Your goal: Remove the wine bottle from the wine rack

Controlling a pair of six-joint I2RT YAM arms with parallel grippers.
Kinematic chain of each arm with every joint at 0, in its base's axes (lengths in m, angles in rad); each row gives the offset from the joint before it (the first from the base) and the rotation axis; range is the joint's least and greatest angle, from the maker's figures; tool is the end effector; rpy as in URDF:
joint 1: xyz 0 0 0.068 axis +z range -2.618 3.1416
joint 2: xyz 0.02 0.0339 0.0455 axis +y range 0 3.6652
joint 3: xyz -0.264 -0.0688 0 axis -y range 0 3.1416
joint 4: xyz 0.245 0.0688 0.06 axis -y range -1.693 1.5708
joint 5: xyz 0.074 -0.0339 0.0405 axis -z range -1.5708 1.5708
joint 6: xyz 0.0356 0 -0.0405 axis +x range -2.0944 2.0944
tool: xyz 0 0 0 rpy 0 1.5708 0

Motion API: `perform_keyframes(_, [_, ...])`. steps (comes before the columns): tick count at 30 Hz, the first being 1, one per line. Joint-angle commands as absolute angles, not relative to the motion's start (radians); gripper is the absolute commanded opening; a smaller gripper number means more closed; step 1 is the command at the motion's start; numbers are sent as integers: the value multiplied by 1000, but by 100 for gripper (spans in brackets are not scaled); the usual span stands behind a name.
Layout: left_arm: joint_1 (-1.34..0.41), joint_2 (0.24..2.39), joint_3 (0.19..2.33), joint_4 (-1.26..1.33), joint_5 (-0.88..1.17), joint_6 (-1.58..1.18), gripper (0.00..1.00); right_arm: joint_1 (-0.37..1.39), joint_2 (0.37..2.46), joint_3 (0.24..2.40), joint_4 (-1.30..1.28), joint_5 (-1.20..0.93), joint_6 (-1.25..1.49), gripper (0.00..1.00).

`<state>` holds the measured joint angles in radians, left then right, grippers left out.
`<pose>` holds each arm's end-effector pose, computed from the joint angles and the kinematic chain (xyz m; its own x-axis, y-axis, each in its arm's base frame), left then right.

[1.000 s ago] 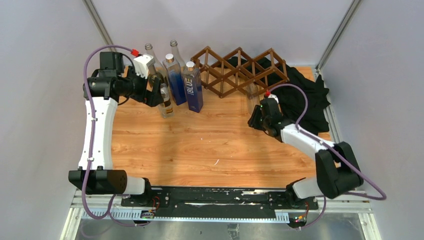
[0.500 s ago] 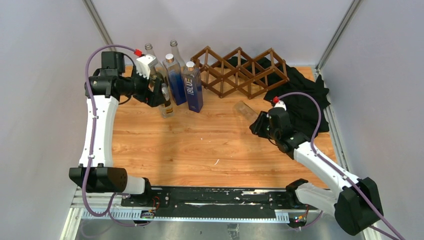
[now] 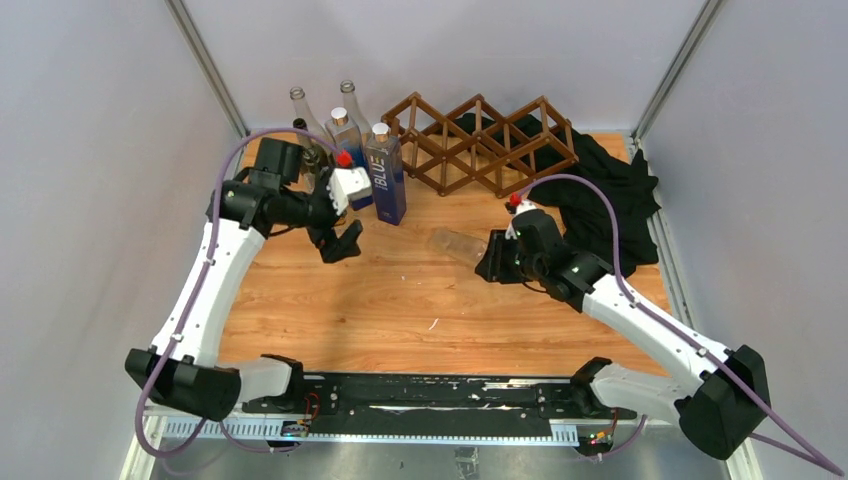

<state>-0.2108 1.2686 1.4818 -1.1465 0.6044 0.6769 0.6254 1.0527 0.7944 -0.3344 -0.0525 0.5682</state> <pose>0.2203 -0.0678 0.3930 -0.2975 0.5907 -0.7500 0.8842 0.4667 0.0168 0.1873 0.1375 0.2771 -0.7153 0.1463 -0.6833 -0.2788 0.8369 0.4710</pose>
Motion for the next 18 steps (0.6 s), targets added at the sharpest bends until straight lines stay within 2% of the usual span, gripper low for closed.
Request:
perform_keyframes(1, [-299, 1188, 1358, -1070, 608, 796, 100, 702, 1083, 902, -391, -83, 532, 0])
perform_keyframes(9, [-543, 1024, 1044, -594, 473, 618, 100, 836, 1184, 1017, -407, -102, 501, 0])
perform_keyframes(18, [-643, 1009, 916, -448, 417, 631, 100, 935, 1244, 1108, -324, -190, 470, 0])
